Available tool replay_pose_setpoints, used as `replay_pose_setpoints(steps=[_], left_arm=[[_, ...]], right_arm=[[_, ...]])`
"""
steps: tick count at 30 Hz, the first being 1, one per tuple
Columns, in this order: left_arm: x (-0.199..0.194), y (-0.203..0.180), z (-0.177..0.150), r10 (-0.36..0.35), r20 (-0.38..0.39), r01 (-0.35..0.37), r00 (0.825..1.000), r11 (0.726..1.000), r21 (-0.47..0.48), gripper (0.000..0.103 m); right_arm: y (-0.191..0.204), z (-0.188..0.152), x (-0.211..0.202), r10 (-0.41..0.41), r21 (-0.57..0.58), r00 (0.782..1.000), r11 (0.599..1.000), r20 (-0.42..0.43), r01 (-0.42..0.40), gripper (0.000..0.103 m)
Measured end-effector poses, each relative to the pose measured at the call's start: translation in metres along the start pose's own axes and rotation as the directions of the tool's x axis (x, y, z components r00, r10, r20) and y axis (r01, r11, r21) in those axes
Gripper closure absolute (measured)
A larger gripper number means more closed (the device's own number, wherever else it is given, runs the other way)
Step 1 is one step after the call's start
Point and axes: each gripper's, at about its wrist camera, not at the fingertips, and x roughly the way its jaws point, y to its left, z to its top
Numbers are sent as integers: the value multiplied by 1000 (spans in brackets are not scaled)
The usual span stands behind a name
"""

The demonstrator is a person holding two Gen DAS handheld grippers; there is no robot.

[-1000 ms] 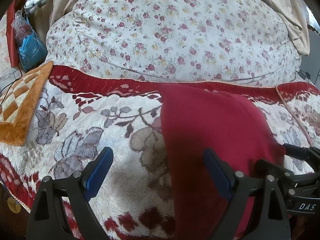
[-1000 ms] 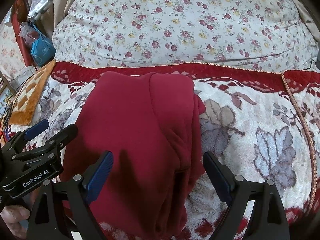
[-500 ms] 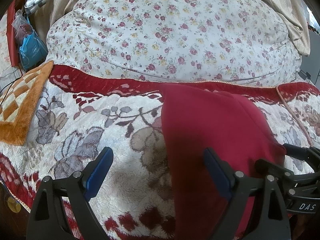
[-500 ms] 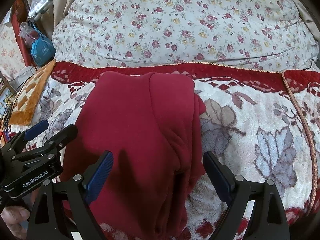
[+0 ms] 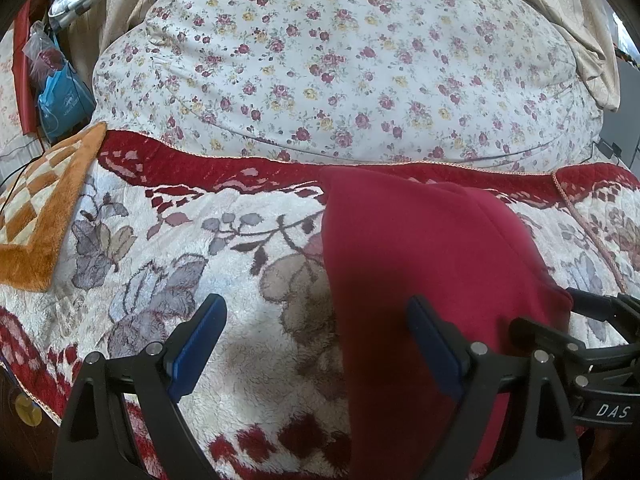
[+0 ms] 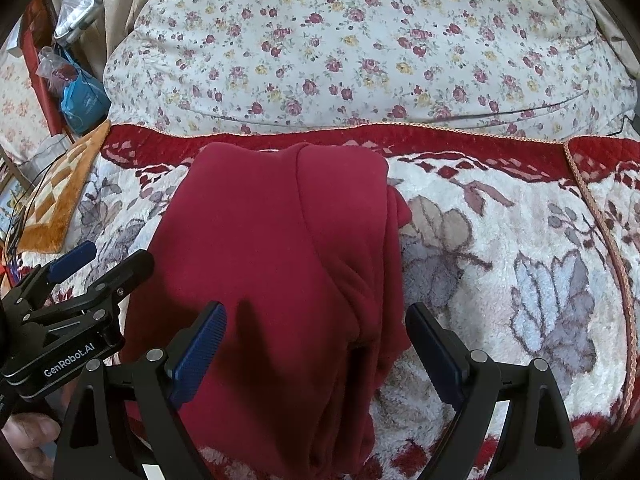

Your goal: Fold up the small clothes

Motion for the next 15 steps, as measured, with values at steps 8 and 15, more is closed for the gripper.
replay_pose_setpoints(steps=[8, 15], left_arm=[[1, 0, 0, 0, 0, 0, 1000, 1000, 2, 13], [2, -1, 0, 0, 0, 0, 1000, 1000, 1, 13]], right_arm=[[1, 1, -1, 3, -2, 1000, 1000, 0, -3, 9], [3, 2, 0, 4, -8, 1000, 1000, -4, -5, 9]])
